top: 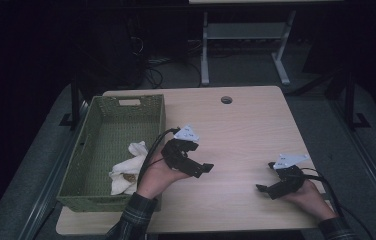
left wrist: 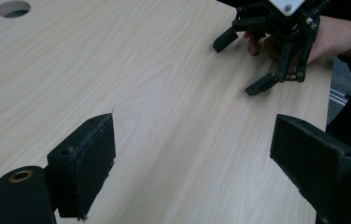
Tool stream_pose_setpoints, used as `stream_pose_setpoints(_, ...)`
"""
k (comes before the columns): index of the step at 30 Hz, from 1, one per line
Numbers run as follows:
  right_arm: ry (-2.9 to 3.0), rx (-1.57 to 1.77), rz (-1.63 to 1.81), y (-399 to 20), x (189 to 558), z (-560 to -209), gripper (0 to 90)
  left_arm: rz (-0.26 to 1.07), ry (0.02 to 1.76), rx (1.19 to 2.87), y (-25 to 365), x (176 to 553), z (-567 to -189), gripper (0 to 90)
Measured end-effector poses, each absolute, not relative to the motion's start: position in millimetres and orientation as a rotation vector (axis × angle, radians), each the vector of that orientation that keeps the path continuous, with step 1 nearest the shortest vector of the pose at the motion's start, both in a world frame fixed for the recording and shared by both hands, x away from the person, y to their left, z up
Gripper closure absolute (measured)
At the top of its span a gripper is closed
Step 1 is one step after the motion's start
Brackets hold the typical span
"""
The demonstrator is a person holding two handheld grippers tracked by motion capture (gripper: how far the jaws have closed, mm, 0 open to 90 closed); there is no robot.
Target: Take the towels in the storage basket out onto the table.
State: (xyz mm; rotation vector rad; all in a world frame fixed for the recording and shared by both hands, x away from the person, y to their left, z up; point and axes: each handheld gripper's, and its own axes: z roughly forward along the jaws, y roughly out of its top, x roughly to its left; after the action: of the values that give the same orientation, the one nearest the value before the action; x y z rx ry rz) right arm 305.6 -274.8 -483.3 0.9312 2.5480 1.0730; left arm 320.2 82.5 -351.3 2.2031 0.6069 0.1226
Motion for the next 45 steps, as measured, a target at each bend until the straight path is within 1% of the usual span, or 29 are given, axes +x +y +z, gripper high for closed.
stream_pose_setpoints(15, 2.548, 0.931, 1.073, -274.8, 305.6, -483.3, 2.3, 0.153, 0.601, 2.216, 116.8, 323.4, -337.1, 13.9)
stream_pose_setpoints(29, 2.548, 0.929, 1.073, -274.8, 305.7, -483.3, 2.3, 0.218, 0.648, 2.193, 157.5, 321.7, -328.1, 14.2)
stream_pose_setpoints(31, 2.548, 0.929, 1.073, -274.8, 305.7, -483.3, 2.4, 0.227, 0.645, 2.198, 165.0, 320.9, -326.3, 16.6)
stream_pose_setpoints(37, 2.548, 0.929, 1.073, -274.8, 305.7, -483.3, 2.3, 0.249, 0.670, 2.202, 184.4, 319.3, -325.2, 16.7)
stream_pose_setpoints(39, 2.548, 0.929, 1.073, -274.8, 305.7, -483.3, 2.3, 0.259, 0.686, 2.200, 194.8, 318.2, -324.3, 19.2)
stream_pose_setpoints(45, 2.548, 0.929, 1.073, -274.8, 305.7, -483.3, 2.3, 0.287, 0.710, 2.181, 213.4, 316.4, -321.4, 21.8)
